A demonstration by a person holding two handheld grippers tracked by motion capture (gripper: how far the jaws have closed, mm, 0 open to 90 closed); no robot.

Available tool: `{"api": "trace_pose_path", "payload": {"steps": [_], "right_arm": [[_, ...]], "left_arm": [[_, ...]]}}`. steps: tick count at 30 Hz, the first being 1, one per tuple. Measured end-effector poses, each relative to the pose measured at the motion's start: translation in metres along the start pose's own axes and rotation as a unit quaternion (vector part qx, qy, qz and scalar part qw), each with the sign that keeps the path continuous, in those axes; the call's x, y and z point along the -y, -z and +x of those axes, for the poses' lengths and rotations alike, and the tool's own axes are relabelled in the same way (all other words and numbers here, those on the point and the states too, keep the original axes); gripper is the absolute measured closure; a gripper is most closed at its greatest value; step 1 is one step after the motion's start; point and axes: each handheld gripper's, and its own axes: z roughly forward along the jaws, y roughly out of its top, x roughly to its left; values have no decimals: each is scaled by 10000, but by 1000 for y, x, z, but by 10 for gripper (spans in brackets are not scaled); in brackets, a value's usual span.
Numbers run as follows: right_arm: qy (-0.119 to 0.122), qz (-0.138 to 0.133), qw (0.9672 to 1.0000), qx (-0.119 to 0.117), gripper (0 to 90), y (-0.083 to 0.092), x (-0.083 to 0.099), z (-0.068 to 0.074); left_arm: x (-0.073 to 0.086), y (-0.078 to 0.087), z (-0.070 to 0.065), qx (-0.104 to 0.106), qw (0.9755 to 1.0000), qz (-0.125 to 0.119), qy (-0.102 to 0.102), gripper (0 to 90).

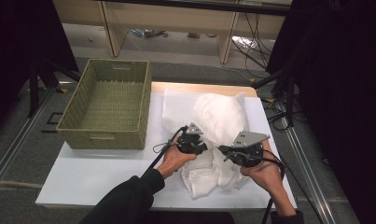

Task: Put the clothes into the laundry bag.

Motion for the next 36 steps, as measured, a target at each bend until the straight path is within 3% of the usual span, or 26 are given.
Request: {"api": "trace_pose_path", "payload": {"steps": [2, 4, 6, 8, 9, 12, 13, 14, 16, 17, 18, 20, 22, 25, 26, 27, 28, 30, 31, 32, 33, 34, 35, 36], "right_arm": [[18, -28, 10000, 5, 900, 2, -3, 2], [9, -52, 10000, 28, 900, 4, -4, 2], [35, -92, 9999, 39, 900, 5, -5, 0], [-18, -48, 10000, 59, 900, 5, -3, -3], [-91, -4, 9999, 65, 900, 3, 1, -5], [-104, -6, 9999, 79, 900, 2, 5, -7], [-134, 5, 9999, 63, 900, 2, 5, -7], [-121, 2, 9999, 74, 900, 3, 5, -8], [-115, -17, 9999, 97, 900, 3, 5, -9], [-114, 3, 9999, 44, 900, 4, 4, -10], [-218, 32, 9997, 101, 900, 4, 4, -9], [-182, 39, 9998, 109, 900, 4, 4, -9], [-103, 31, 9999, 93, 900, 1, 4, -8], [-153, 119, 9998, 74, 900, -3, 6, -6], [-82, 128, 9999, 73, 900, -4, 6, -7], [-165, 123, 9998, 57, 900, -6, 7, -7], [-165, 123, 9998, 57, 900, -6, 7, -7], [-140, 152, 9998, 17, 900, -6, 10, -9], [-209, 183, 9996, -8, 900, -6, 11, -10], [-156, 146, 9998, 53, 900, -6, 11, -11], [-156, 153, 9998, -10, 900, -5, 11, -11], [-156, 153, 9998, -10, 900, -5, 11, -11], [-121, 139, 9998, -6, 900, -5, 11, -12], [-142, 124, 9998, 50, 900, -4, 11, -11]], "left_arm": [[-15, 1, 7, -148, 9996, -251, 57, 855], [-19, 0, 9, -191, 9993, -309, 46, 855], [-23, -7, 10, -308, 9990, -311, 12, 851], [-20, -16, 12, -273, 9995, -169, 55, 801], [-12, -23, 17, 205, 9987, 375, 274, 711], [-6, -15, 14, 60, 9987, 504, 93, 481], [-4, -6, 11, 58, 9984, 561, -8, 481], [-3, 0, 9, 41, 9982, 602, 1, 389], [0, 15, 2, 137, 9972, 731, 39, 271], [7, 27, -9, 249, 9962, 824, 92, 223], [12, 31, -15, 294, 9960, 841, 48, 204], [23, 31, -27, 381, 9947, 956, -17, 171], [34, 22, -37, 573, 9938, 946, -138, 178], [41, 8, -45, 524, 9934, 1014, -109, 157], [43, 2, -49, 503, 9946, 910, -33, 153], [43, -11, -54, 467, 9950, 879, 42, 151], [43, -11, -54, 467, 9950, 879, 42, 150], [39, -21, -59, 421, 9949, 900, -158, 150], [39, -21, -59, 421, 9949, 900, -158, 151], [37, -26, -63, 267, 9954, 884, -243, 158], [37, -26, -63, 267, 9954, 884, -243, 215], [35, -25, -61, 60, 9928, 1038, -591, 215], [32, -26, -57, -15, 9900, 1070, -920, 352], [31, -27, -55, -7, 9895, 1036, -1006, 527]]}}
